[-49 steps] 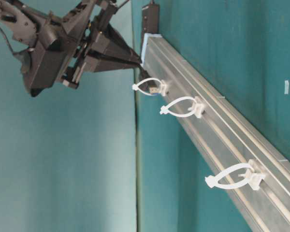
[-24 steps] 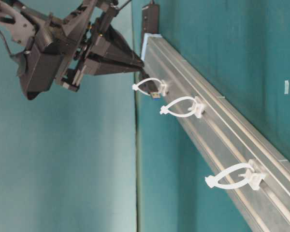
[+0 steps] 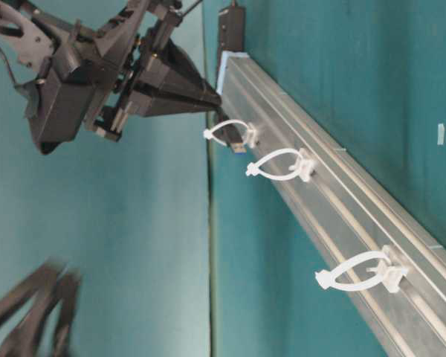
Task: Pass the USB cable through three rings with both arms.
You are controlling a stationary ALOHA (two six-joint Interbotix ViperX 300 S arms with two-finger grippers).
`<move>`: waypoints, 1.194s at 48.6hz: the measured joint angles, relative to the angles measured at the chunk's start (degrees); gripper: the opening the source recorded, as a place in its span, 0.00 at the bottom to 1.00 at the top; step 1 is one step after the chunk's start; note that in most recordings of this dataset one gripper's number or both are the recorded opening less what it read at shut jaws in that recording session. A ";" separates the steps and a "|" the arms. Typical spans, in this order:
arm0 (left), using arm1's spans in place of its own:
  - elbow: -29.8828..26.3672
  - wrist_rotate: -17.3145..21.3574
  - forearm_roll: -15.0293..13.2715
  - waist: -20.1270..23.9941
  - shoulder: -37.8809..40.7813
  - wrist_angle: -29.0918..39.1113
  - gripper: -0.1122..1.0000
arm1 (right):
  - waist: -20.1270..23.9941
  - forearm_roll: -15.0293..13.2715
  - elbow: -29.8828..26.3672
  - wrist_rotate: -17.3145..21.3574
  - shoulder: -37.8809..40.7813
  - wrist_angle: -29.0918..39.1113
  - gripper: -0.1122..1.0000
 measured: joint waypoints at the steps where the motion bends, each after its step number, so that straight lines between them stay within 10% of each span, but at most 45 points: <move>1: -0.88 0.00 -0.09 0.18 1.49 0.00 0.95 | 0.00 0.09 0.00 0.00 0.00 -0.09 0.19; 15: -9.84 -0.53 0.00 1.23 17.84 0.44 0.96 | 0.09 0.62 0.00 0.00 0.00 -0.70 0.19; 58: -17.23 -3.96 0.00 3.60 32.52 -0.53 0.95 | 0.70 5.80 -0.18 -5.10 0.26 -1.41 0.19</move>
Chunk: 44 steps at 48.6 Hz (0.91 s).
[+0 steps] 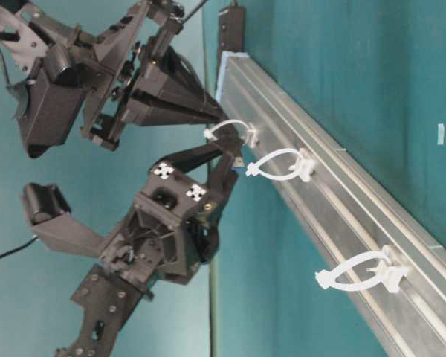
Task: Pass the USB cable through three rings with both arms.
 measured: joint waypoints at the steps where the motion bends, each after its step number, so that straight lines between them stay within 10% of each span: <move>1: 0.00 0.00 -0.09 0.00 0.18 -0.09 0.95 | 0.00 0.00 0.00 0.09 -0.09 -0.09 0.19; 14: -0.35 0.00 -0.09 0.00 0.79 -0.26 0.85 | 0.09 0.00 -0.09 0.00 0.00 -0.09 0.19; 36: -1.93 0.79 0.09 -1.32 2.37 -1.93 0.23 | 0.18 0.09 -0.09 0.00 0.00 0.00 0.19; 44: -1.76 0.70 0.09 -1.41 2.46 -1.93 0.20 | 0.26 0.18 -0.09 0.00 0.09 0.00 0.19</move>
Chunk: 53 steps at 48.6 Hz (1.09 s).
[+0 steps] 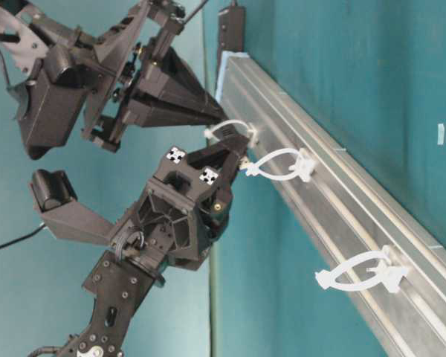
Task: Pass the USB cable through three rings with both arms.
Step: 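Bring the left gripper in and grasp the plug beyond the first ring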
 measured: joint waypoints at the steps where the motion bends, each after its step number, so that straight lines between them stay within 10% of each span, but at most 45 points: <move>1: 0.00 0.00 -0.09 -0.09 -0.09 0.09 0.20 | 0.00 -0.09 0.00 0.00 0.00 0.00 0.19; 34: -0.09 -0.44 0.00 0.00 0.00 0.09 0.20 | 0.00 0.26 0.09 0.00 0.09 -0.70 0.21; 53: 0.26 -1.05 0.00 -0.44 0.00 0.18 0.20 | -0.88 0.18 0.44 4.92 0.09 -5.71 0.90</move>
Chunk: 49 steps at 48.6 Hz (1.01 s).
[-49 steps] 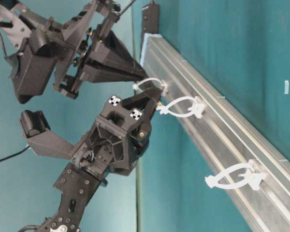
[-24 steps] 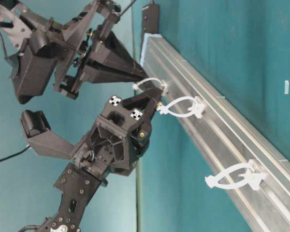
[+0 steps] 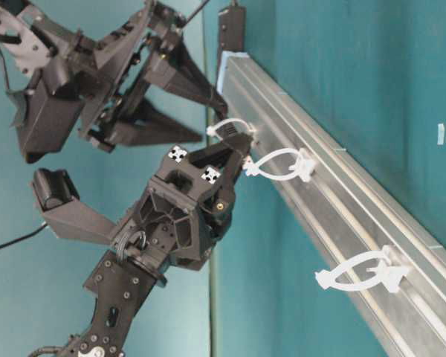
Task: Pass the USB cable through three rings with both arms.
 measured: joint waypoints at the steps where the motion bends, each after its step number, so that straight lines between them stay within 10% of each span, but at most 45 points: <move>1: 0.09 -0.18 0.00 0.00 0.00 -0.09 0.20 | 0.00 0.00 0.09 0.18 0.00 -0.44 0.90; 49: 4.57 -6.59 0.00 -0.44 -3.43 0.00 0.20 | 4.75 -0.53 8.44 1.23 -9.67 -6.06 0.87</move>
